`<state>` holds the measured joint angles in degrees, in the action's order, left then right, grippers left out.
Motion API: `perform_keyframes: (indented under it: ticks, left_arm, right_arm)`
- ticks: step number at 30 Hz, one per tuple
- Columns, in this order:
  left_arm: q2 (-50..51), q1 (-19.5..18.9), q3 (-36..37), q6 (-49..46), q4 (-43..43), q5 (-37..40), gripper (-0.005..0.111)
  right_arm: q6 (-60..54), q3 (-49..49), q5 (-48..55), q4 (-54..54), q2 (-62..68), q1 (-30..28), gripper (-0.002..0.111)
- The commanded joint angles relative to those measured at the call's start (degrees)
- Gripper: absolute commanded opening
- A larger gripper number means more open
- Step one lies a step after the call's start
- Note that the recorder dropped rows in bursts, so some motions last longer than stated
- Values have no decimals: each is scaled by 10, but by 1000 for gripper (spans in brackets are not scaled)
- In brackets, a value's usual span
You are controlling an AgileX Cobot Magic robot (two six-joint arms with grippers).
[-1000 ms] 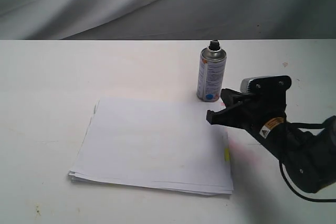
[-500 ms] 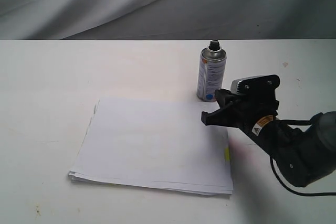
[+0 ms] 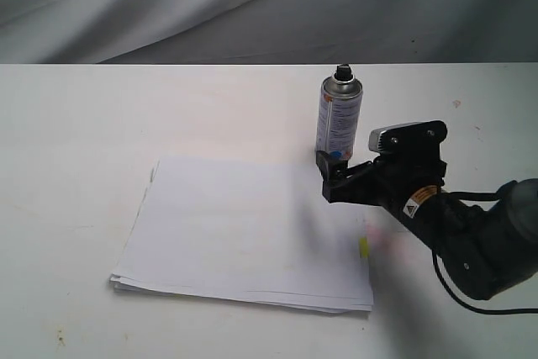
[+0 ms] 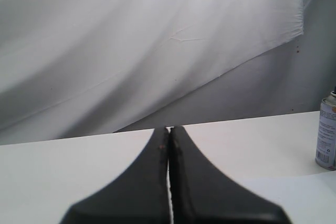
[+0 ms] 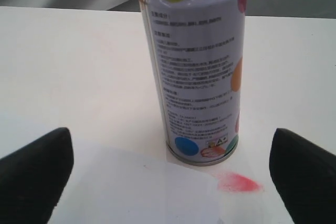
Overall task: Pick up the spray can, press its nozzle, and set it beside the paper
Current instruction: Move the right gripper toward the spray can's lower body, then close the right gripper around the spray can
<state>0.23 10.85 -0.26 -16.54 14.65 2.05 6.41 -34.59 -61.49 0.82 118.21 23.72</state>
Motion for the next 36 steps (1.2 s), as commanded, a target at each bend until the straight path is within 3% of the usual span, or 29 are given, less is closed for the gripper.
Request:
perform_keyframes:
  ticks: [1,14,36]
  left_arm:
    - [-2,0,3,0,-1,-1,0]
    - [-2,0,3,0,-1,-1,0]
    - [-2,0,3,0,-1,-1,0]
  right_arm:
    - [-4,-10,9,0,6,-5,93]
    - [-75,-93,25,28,62,-5,93]
    - [-64,-242,97,-8,131,-25,93]
